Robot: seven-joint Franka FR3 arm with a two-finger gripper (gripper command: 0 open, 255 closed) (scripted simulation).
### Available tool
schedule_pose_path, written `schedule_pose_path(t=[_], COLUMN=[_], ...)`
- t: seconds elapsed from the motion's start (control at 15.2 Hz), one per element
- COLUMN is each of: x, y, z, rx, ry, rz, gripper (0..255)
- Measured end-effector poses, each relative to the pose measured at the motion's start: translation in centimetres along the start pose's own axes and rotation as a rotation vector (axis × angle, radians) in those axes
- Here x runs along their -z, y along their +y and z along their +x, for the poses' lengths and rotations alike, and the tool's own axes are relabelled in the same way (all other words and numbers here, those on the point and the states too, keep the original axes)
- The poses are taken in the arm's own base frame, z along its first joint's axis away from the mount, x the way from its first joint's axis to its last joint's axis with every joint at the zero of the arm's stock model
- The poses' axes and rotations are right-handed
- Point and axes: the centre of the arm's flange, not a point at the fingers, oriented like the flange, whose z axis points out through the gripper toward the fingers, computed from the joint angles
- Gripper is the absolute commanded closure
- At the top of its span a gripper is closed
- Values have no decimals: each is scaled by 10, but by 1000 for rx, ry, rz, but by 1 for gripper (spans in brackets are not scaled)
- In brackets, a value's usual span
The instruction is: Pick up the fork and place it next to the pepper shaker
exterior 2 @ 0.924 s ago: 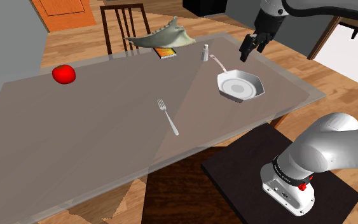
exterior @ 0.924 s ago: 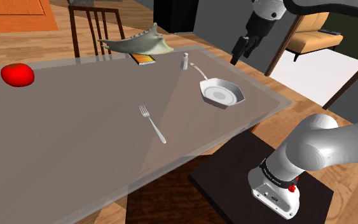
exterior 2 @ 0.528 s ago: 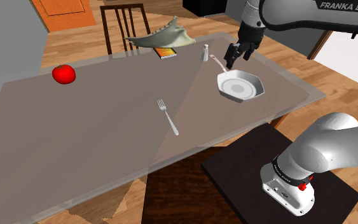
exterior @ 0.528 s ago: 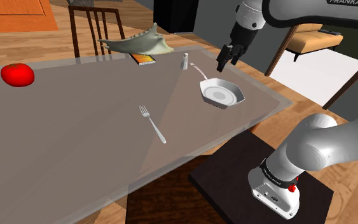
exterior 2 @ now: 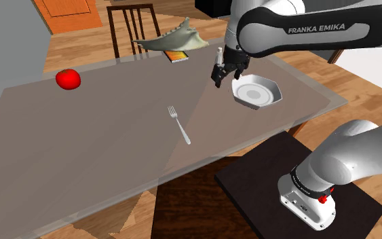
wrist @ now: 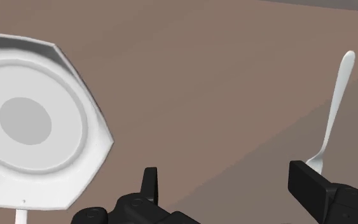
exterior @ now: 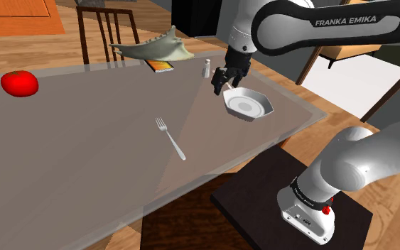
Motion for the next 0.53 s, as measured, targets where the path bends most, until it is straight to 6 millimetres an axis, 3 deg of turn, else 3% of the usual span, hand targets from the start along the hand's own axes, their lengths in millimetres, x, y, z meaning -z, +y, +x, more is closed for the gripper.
schedule_pose_path(t=[0.53], x=[-62], y=[-71], z=[42], rx=[-52], ry=[-27], rz=[20], gripper=[0])
